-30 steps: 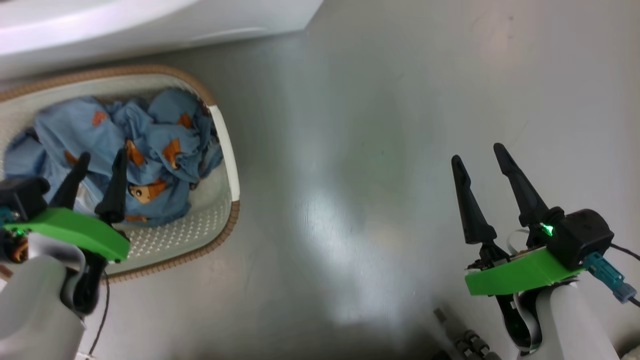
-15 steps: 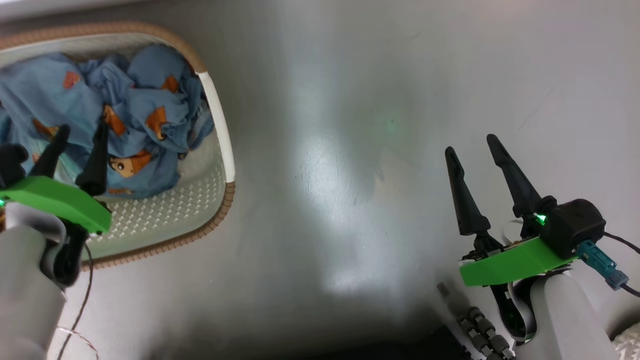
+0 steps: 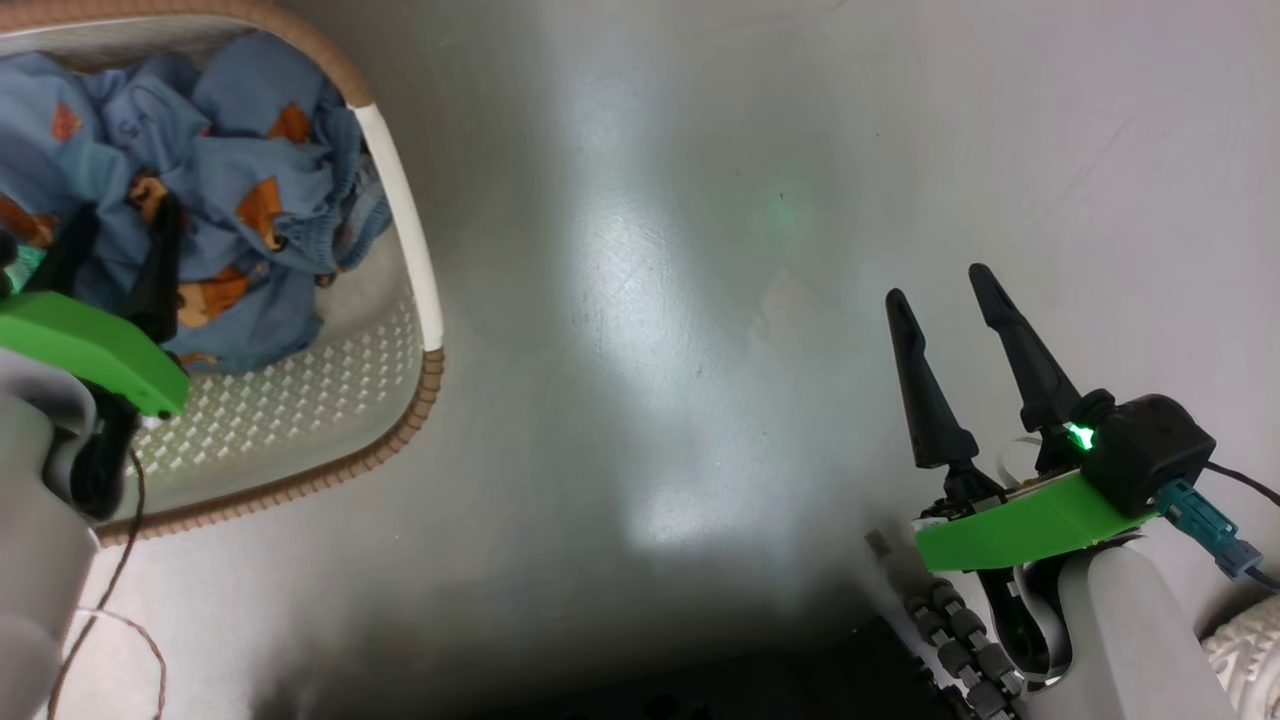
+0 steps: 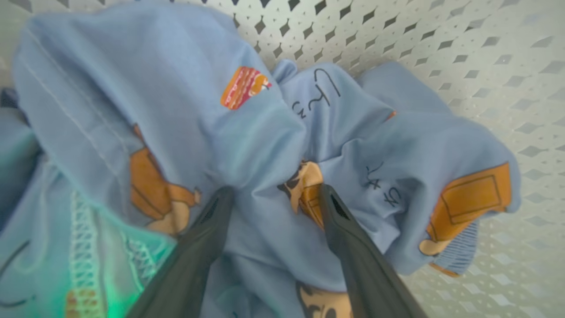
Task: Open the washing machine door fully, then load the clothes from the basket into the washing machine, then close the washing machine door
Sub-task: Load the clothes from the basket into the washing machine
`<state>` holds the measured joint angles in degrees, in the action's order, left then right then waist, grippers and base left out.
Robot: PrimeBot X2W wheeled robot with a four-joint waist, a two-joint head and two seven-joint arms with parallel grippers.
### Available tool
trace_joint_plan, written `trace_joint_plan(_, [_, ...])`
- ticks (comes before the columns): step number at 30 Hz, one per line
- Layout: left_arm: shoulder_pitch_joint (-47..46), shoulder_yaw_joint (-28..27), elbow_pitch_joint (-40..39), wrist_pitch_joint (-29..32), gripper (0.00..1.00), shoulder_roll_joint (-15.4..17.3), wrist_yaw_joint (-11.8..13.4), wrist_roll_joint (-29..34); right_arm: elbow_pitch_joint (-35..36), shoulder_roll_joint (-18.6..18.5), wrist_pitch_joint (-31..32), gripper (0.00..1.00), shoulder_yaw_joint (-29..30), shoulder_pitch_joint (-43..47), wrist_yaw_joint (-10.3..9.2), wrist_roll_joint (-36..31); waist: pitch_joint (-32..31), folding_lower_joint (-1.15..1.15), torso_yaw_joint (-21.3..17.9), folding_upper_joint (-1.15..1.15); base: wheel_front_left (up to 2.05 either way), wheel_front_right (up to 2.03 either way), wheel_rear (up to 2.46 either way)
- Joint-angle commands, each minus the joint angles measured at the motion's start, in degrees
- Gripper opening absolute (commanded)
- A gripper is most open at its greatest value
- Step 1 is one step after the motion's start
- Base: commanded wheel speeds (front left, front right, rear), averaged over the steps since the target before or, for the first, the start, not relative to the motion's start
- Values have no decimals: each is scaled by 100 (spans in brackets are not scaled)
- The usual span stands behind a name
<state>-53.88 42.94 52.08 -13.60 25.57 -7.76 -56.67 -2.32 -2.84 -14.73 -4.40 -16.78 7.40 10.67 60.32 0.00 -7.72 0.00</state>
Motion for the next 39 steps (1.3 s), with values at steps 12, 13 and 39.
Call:
trace_joint_plan(12, [-322,469,623,341,0,141,27,-54,107,-4,-27,100,-140,252,9,91,-15,0,-141,0,0,0,0])
trace_joint_plan(13, [-316,508,613,300,0,141,27,-66,101,-4,-27,100,-127,251,9,96,-50,0,-135,0,0,0,0])
trace_joint_plan(39, [1737,-1782,-1649,-139,0,-131,27,1643,-19,-4,-27,100,181,235,9,-103,-1912,0,302,0,0,0,0])
